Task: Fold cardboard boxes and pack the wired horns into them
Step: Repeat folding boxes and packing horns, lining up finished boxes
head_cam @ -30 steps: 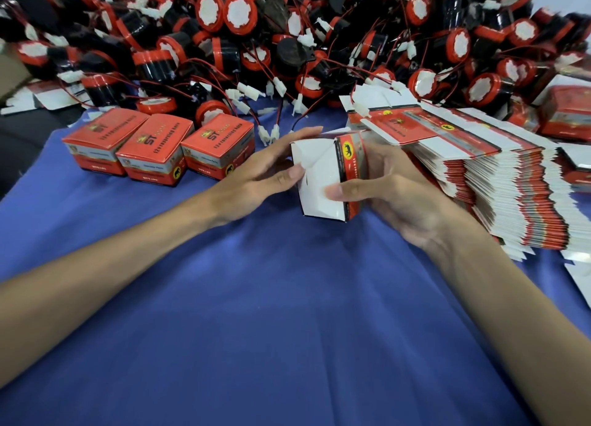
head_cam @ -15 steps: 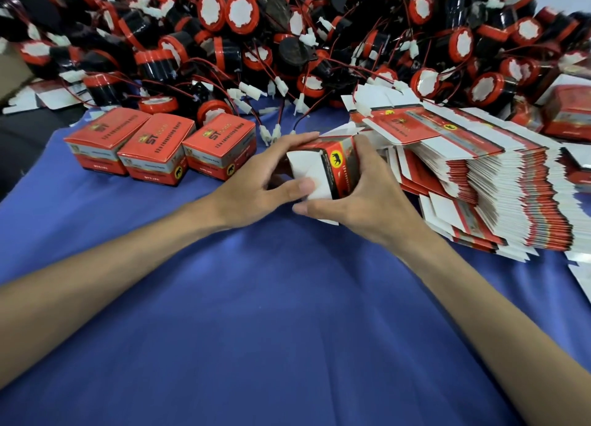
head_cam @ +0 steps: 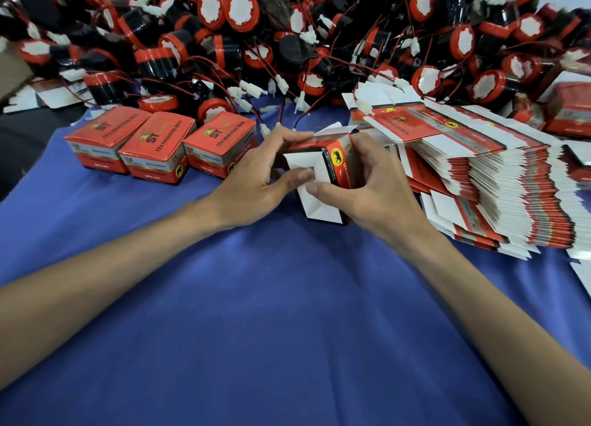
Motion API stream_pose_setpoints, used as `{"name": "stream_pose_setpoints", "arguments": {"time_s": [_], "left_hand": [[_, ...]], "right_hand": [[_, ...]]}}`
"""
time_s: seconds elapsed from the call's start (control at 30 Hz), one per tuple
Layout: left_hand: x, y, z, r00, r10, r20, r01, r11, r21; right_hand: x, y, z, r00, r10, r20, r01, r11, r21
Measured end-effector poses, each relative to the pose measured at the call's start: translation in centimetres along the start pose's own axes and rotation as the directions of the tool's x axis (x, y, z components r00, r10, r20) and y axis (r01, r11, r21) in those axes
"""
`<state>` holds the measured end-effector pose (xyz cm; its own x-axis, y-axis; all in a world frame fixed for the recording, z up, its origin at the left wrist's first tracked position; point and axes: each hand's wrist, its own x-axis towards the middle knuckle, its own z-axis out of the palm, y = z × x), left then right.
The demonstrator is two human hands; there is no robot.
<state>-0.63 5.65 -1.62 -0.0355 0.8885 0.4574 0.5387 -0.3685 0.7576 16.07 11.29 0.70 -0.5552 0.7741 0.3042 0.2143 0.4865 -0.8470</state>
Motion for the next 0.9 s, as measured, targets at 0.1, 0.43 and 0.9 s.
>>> {"name": "stream_pose_setpoints", "arguments": {"time_s": [0.1,0.43,0.9], "left_hand": [[0.0,-0.2,0.0,1.000,-0.005,0.010,0.005,1.000,0.003],[-0.2,-0.5,0.1,1.000,0.012,0.024,-0.012,1.000,0.019],[-0.1,0.3,0.3,0.994,-0.012,0.112,0.014,1.000,-0.020]], "right_hand": [[0.2,0.2,-0.4,1.000,-0.018,0.004,0.018,0.999,-0.044],[-0.1,0.3,-0.1,0.990,-0.141,-0.014,0.136,0.975,-0.178],[0.7,-0.2,-2.2,0.981,0.036,0.189,-0.052,0.995,0.082]]}}
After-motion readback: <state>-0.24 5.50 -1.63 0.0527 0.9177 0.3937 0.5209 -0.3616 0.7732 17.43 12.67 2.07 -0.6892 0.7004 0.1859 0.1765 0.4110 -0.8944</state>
